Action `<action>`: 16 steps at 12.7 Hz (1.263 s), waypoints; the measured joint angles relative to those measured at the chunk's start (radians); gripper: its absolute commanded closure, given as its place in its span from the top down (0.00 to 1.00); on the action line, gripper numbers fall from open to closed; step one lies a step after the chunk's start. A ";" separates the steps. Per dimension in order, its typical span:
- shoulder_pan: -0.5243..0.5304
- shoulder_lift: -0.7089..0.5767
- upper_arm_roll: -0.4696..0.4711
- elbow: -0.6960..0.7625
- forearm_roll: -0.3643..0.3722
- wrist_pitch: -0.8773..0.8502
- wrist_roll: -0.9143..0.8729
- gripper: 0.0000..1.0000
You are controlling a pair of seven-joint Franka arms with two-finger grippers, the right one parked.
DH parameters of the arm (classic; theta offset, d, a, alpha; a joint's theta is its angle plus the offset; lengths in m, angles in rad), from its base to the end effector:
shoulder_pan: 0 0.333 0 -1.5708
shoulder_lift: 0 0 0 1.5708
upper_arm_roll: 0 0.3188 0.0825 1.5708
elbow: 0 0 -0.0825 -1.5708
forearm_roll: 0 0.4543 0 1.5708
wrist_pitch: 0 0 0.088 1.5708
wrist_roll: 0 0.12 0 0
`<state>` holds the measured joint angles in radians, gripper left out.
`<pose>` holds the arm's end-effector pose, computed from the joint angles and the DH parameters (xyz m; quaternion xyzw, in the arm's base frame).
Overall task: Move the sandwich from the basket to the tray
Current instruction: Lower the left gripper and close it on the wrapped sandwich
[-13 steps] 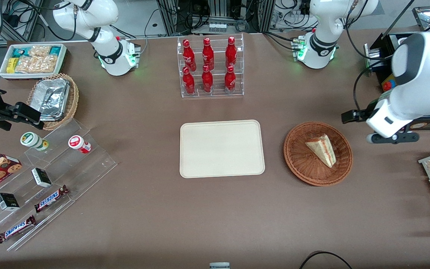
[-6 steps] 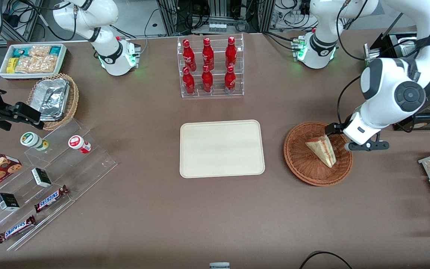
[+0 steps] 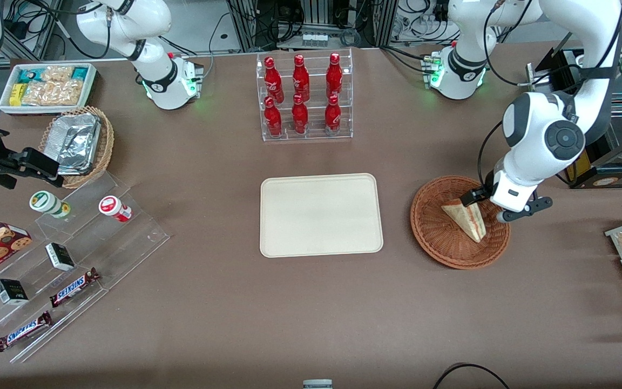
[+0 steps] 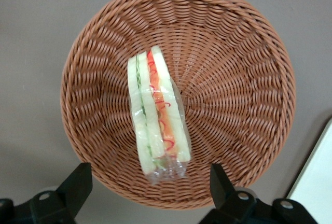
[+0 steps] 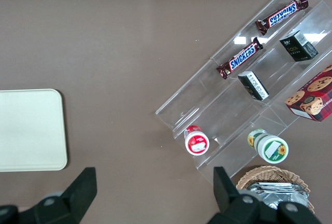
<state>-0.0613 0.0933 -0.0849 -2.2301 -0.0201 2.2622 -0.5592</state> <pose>0.5740 -0.0856 0.2675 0.9768 0.2115 -0.0325 0.0003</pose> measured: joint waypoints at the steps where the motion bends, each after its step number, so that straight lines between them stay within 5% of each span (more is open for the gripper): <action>1: -0.002 0.008 -0.007 -0.001 0.000 0.010 -0.092 1.00; 4: -0.003 0.046 -0.017 -0.003 0.000 0.047 -0.293 1.00; 9: -0.003 0.107 -0.017 -0.004 0.000 0.083 -0.328 1.00; 10: -0.003 0.120 -0.017 -0.004 0.000 0.091 -0.328 0.87; 12: -0.003 0.137 -0.017 -0.004 0.000 0.098 -0.328 0.27; 13: -0.003 0.140 -0.017 -0.004 0.000 0.099 -0.328 0.13; 16: -0.002 0.139 -0.017 -0.004 0.022 0.099 -0.324 0.08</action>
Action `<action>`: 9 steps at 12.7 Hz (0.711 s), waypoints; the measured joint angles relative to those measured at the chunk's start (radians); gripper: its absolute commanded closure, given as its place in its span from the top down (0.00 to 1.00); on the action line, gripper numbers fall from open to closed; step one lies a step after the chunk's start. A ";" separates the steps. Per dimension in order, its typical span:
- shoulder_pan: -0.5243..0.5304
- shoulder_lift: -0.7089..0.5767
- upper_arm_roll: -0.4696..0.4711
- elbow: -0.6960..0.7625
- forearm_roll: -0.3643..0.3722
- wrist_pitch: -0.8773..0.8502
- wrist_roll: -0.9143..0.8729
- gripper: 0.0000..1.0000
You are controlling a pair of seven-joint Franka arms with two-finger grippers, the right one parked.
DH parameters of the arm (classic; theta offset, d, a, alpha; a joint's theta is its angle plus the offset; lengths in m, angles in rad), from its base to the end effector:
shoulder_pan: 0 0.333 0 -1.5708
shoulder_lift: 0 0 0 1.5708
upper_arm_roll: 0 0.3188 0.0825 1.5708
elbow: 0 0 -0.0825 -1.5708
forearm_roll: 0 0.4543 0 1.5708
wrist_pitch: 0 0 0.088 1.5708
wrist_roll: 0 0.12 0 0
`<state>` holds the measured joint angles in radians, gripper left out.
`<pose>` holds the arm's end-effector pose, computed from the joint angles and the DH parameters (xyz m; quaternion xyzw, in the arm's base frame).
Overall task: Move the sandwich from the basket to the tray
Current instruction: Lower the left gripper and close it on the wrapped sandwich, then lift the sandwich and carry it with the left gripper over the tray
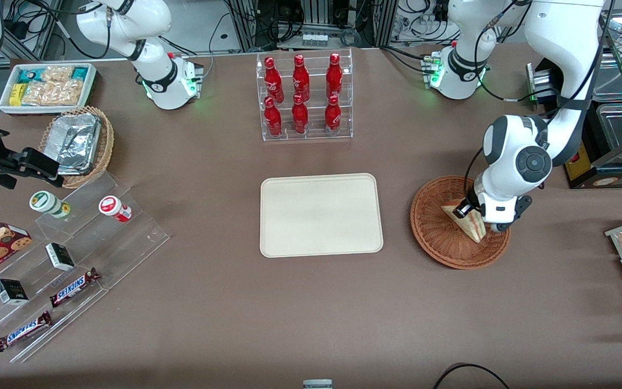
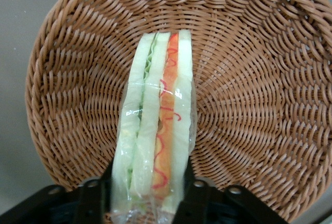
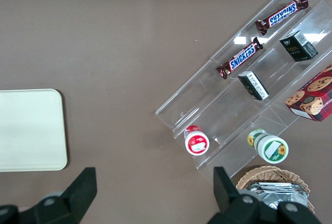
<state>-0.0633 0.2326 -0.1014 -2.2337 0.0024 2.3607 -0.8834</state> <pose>0.5691 -0.0963 0.1933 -0.9348 -0.3510 0.0506 0.0167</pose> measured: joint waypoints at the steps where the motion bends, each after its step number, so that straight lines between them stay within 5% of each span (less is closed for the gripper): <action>1: 0.000 -0.001 0.000 0.002 0.008 -0.001 0.003 0.08; 5: 0.000 -0.019 -0.020 0.099 0.017 -0.156 0.014 0.08; 9: -0.005 0.000 -0.147 0.286 0.017 -0.387 0.013 0.08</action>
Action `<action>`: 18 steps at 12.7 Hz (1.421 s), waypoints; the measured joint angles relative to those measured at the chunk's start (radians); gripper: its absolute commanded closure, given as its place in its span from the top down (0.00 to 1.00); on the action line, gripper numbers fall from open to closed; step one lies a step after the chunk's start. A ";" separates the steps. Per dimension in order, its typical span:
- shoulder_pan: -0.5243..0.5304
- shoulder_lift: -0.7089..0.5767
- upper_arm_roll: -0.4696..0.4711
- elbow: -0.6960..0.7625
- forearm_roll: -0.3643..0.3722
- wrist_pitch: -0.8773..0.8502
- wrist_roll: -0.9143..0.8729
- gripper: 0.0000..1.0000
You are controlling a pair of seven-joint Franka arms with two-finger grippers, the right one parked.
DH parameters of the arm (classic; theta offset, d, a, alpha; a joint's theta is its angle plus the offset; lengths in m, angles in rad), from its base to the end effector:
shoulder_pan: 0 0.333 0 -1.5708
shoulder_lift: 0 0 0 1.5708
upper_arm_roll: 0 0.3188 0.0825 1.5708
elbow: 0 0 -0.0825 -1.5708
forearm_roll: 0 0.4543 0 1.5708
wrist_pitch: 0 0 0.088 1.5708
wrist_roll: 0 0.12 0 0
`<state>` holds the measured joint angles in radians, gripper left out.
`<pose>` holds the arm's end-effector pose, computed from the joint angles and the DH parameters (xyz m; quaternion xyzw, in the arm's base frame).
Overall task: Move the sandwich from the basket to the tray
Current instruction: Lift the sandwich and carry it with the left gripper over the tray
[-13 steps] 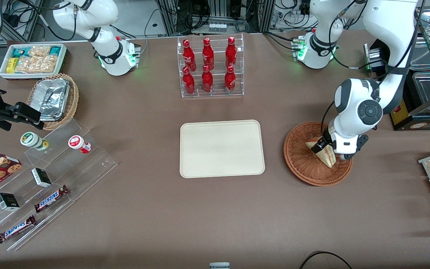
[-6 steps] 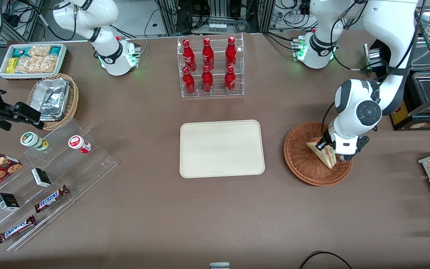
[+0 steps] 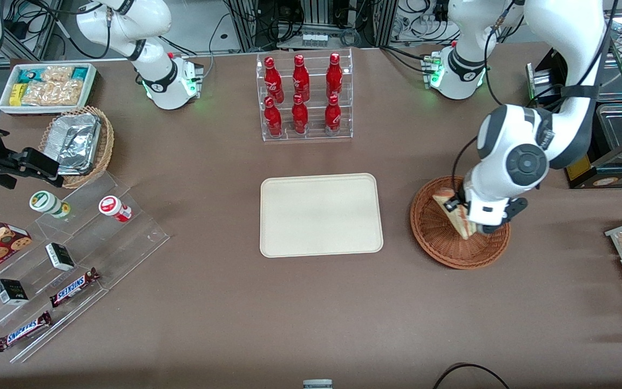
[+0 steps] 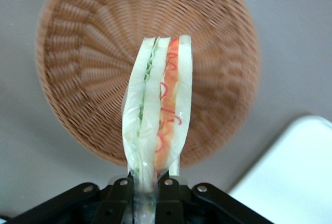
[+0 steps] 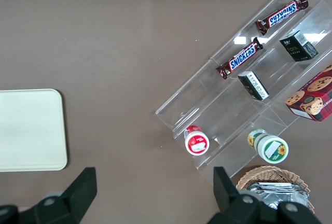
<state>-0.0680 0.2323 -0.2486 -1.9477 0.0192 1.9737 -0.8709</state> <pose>0.6048 -0.1942 0.3008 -0.9580 -0.2681 0.0935 0.0389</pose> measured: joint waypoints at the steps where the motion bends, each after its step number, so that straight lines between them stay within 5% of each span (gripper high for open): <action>1: -0.002 0.026 -0.041 0.042 0.000 -0.021 -0.002 0.08; 7: -0.034 0.253 -0.277 0.277 0.143 -0.031 -0.130 0.10; 18: -0.335 0.563 -0.262 0.558 0.320 0.033 -0.379 0.10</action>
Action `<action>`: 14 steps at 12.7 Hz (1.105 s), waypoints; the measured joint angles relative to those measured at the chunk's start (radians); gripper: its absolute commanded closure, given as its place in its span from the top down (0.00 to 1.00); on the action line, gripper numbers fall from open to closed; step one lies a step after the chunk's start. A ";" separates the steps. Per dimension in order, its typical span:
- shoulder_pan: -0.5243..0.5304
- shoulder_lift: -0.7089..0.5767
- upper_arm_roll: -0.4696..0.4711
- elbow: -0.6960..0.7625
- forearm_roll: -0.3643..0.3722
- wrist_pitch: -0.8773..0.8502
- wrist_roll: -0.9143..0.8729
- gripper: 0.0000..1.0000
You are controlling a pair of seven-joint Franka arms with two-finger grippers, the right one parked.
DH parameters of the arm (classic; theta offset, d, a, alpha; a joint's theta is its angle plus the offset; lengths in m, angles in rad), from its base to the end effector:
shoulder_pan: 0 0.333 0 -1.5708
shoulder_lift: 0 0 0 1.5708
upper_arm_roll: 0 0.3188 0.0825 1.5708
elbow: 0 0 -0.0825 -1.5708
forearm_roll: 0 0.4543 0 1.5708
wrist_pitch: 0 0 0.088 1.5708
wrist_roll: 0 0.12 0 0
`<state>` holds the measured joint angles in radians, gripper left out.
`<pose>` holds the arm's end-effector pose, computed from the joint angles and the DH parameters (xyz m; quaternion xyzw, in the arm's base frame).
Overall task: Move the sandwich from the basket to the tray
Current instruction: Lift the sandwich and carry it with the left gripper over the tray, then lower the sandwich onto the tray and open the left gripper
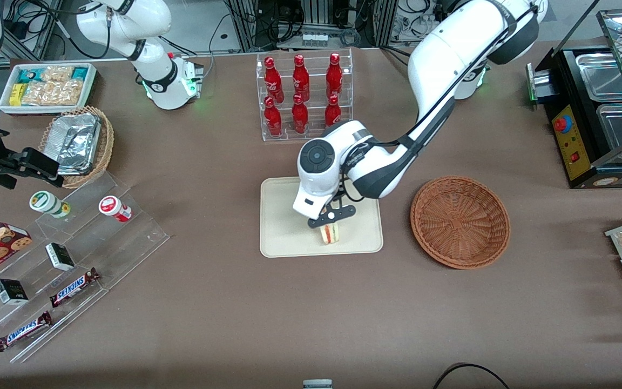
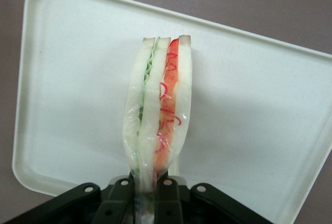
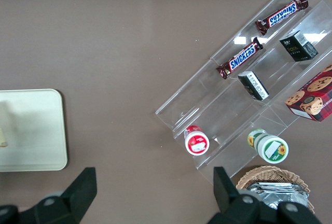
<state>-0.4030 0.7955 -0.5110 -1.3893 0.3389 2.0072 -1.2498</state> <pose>0.5463 -0.5586 0.2240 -0.9879 -0.1477 0.0446 0.0181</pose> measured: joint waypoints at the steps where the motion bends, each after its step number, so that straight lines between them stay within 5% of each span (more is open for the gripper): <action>1: -0.003 0.011 0.000 0.007 0.000 0.000 0.000 0.11; 7: -0.011 0.039 0.000 0.011 0.000 0.000 0.000 0.19; 8: -0.012 0.039 0.000 0.011 0.000 0.000 0.000 0.53; 9: -0.012 0.040 0.000 0.011 0.000 0.000 0.000 0.99; 14: -0.014 0.042 -0.002 0.020 0.000 0.001 -0.005 1.00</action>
<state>-0.4169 0.8378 -0.5127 -1.3694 0.3389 2.0077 -1.2552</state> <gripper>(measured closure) 0.282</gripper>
